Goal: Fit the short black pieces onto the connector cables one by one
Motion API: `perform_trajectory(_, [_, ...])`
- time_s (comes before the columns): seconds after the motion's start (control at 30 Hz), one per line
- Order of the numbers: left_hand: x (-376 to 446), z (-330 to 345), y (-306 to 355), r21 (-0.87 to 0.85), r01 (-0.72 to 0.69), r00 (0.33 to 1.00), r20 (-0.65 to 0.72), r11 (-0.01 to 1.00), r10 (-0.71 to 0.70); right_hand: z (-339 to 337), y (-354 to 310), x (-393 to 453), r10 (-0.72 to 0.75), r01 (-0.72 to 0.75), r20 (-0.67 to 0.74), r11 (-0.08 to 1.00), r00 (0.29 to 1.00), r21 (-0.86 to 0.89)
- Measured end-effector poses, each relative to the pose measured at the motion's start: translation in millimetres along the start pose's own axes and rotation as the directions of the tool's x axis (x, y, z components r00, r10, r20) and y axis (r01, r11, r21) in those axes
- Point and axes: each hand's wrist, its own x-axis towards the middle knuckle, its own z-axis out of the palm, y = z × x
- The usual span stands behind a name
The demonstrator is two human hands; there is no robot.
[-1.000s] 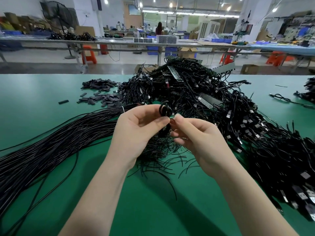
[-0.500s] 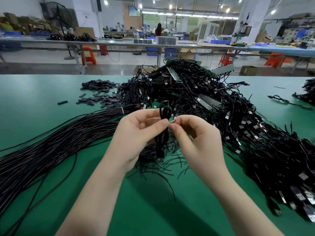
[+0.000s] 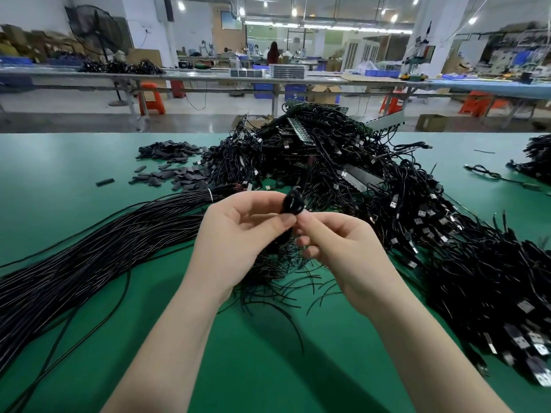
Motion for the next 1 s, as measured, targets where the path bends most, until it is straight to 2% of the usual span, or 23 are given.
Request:
perform_trajectory(0.17, [-0.5, -3.7, 1.3, 0.081, -0.062, 0.996, 0.07, 0.995, 0.056, -7.5, -4.0, -2.9, 0.038, -0.043, 0.085, 0.998, 0.996, 0.049])
perform_trajectory(0.2, [-1.0, -2.0, 2.5, 0.083, -0.065, 0.996, 0.062, 0.994, 0.06, -7.1, -4.3, -3.9, -0.018, 0.017, 0.071, 1.0, 0.997, 0.014])
perform_trajectory(0.27, [-2.3, 3.1, 3.9, 0.002, 0.008, 1.0, 0.002, 1.0, -0.008, -2.4, -2.5, -4.3, -0.263, 0.254, -0.024, 0.95, 0.965, -0.184])
perform_trajectory(0.3, [-2.9, 5.7, 4.4, -0.094, 0.107, 0.994, -0.023, 0.99, -0.109, 0.4, -0.2, -3.8, -0.43, 0.386, -0.059, 0.856, 0.901, -0.345])
perform_trajectory(0.33, [-3.4, 8.0, 5.5, -0.194, 0.227, 0.972, -0.012, 0.954, -0.234, 2.9, 2.2, -3.1, -0.597, 0.492, -0.052, 0.704, 0.801, -0.512])
perform_trajectory(0.4, [-4.3, 9.9, 7.4, -0.276, 0.407, 0.91, 0.04, 0.871, -0.413, 3.0, 6.2, -1.5, -0.819, 0.602, 0.114, 0.311, 0.562, -0.736])
perform_trajectory(0.43, [-4.1, 10.0, 6.2, -0.268, 0.455, 0.886, 0.037, 0.849, -0.463, 0.8, 8.4, -0.5, -0.852, 0.625, 0.224, 0.145, 0.474, -0.767])
perform_trajectory(0.47, [-3.9, 10.0, 4.7, -0.248, 0.478, 0.871, 0.015, 0.843, -0.49, -2.0, 9.7, 0.8, -0.851, 0.627, 0.296, 0.049, 0.434, -0.777])
perform_trajectory(0.5, [-3.8, 10.8, 3.1, -0.216, 0.482, 0.868, -0.012, 0.849, -0.496, -5.0, 9.7, 2.0, -0.84, 0.615, 0.322, 0.017, 0.436, -0.788])
perform_trajectory(0.57, [-3.7, 14.2, 1.0, -0.137, 0.433, 0.896, -0.046, 0.891, -0.442, -10.4, 9.4, 2.7, -0.823, 0.58, 0.312, 0.026, 0.475, -0.814])
perform_trajectory(0.63, [-5.1, 15.8, 0.6, -0.078, 0.374, 0.927, -0.007, 0.924, -0.376, -11.1, 10.8, 1.6, -0.807, 0.543, 0.294, 0.04, 0.513, -0.839])
perform_trajectory(0.73, [-6.2, 14.7, 1.9, -0.064, 0.349, 0.937, 0.037, 0.935, -0.348, -5.6, 11.2, 0.9, -0.764, 0.532, 0.283, 0.092, 0.58, -0.842])
perform_trajectory(0.8, [-5.5, 12.8, 2.2, -0.101, 0.365, 0.931, 0.024, 0.926, -0.364, -4.4, 8.1, 1.3, -0.733, 0.561, 0.276, 0.169, 0.621, -0.811])
perform_trajectory(0.87, [-4.3, 10.5, 1.3, -0.136, 0.368, 0.929, 0.021, 0.92, -0.368, -5.1, 4.6, 1.1, -0.7, 0.592, 0.23, 0.331, 0.676, -0.735])
perform_trajectory(0.9, [-3.6, 10.1, 2.0, -0.143, 0.364, 0.931, 0.022, 0.92, -0.365, -5.4, 3.3, 0.6, -0.667, 0.575, 0.16, 0.466, 0.728, -0.673])
perform_trajectory(0.97, [-2.8, 10.4, 2.5, -0.165, 0.355, 0.934, 0.019, 0.92, -0.357, -4.6, 0.0, -0.5, -0.502, 0.454, -0.008, 0.788, 0.865, -0.417])
perform_trajectory(1.0, [-2.7, 10.7, 2.2, -0.19, 0.358, 0.932, 0.015, 0.914, -0.362, -3.5, -1.2, -0.9, -0.397, 0.373, -0.051, 0.894, 0.917, -0.249])
